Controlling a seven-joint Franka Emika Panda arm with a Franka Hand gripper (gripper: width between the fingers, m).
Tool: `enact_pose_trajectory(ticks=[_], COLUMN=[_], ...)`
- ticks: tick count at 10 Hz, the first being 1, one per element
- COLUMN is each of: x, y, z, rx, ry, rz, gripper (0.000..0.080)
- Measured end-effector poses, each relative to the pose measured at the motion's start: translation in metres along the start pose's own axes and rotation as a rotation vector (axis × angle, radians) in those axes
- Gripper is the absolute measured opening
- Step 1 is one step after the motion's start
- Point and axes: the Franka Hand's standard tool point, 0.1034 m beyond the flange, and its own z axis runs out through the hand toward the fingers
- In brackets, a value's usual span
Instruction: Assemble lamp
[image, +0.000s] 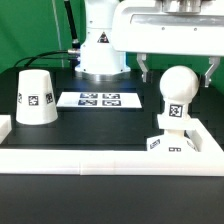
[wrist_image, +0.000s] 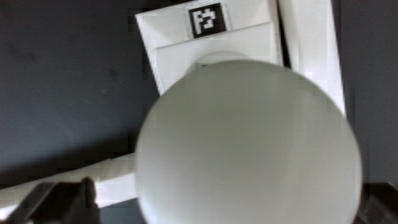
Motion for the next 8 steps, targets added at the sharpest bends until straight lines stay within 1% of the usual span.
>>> enact_pose_trajectory(ticks=[2,3,4,8], x=[0.004,0.008,0.013,0.012], y=[0.012,0.019,0.023,0.021], z=[-0.016,-0.024,-0.031,-0.028], rx=[0.01,0.009,0.016,0.016], ry=[0.008,0.009,0.018,0.017], rz=[-0.004,-0.018,-0.018,-0.021], gripper=[0.0698,0.0698,0.0698,0.0698])
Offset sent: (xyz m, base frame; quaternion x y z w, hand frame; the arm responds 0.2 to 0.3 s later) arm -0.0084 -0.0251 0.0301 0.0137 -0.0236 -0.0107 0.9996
